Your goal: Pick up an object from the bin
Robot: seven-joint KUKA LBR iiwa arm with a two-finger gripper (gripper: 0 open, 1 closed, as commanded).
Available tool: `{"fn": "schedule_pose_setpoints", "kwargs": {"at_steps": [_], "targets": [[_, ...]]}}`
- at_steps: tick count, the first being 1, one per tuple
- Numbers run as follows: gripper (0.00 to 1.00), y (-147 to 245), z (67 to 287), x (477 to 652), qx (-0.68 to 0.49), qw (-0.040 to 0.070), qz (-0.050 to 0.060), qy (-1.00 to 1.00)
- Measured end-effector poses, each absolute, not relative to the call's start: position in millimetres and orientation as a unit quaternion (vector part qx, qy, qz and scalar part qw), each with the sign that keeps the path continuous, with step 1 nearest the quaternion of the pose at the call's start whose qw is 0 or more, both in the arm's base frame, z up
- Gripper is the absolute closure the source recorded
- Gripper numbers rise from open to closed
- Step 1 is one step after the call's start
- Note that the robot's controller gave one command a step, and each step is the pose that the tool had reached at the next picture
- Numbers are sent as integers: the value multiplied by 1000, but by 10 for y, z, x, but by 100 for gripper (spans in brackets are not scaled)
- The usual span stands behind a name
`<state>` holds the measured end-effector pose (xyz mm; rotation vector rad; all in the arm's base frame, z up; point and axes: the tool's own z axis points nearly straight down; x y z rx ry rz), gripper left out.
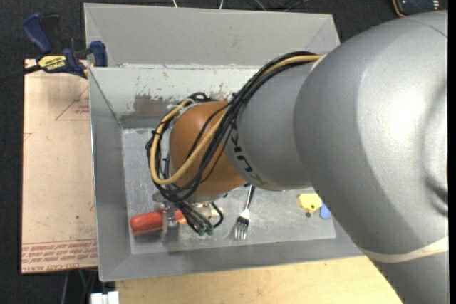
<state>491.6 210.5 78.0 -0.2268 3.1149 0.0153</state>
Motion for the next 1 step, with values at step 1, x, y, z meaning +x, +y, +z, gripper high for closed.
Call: {"fn": "schedule_pose_setpoints", "kwargs": {"at_steps": [1], "targets": [[100,2106,849,4916,-72,9,5,997]]}}
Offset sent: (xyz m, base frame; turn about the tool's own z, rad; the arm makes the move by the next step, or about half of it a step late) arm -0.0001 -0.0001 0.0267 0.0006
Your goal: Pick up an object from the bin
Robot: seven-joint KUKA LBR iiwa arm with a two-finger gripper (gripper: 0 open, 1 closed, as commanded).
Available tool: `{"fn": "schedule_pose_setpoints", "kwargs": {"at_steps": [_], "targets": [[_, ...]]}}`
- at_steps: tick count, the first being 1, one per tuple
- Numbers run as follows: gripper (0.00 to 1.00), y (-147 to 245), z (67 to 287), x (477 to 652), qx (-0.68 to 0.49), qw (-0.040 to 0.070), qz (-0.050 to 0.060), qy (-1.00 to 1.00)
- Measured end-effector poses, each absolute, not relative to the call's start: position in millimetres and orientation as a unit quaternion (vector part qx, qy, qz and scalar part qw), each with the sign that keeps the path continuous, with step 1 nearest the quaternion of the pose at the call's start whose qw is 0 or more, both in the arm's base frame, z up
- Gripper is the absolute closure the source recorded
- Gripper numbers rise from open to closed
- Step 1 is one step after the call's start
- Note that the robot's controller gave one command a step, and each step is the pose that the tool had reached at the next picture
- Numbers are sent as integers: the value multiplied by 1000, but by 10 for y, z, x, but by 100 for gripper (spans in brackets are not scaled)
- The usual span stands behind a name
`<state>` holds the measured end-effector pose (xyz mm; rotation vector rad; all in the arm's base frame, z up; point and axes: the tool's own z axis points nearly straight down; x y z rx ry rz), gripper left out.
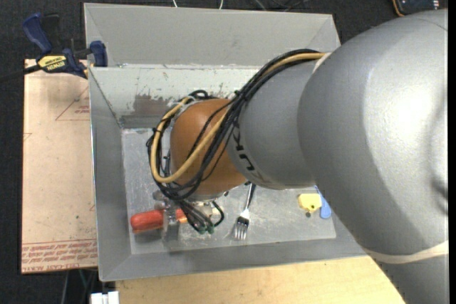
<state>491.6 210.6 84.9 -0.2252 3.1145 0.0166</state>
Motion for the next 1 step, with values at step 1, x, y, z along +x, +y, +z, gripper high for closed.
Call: {"fn": "schedule_pose_setpoints", "kwargs": {"at_steps": [1], "targets": [[100,2106,989,4914,-72,9,6,997]]}}
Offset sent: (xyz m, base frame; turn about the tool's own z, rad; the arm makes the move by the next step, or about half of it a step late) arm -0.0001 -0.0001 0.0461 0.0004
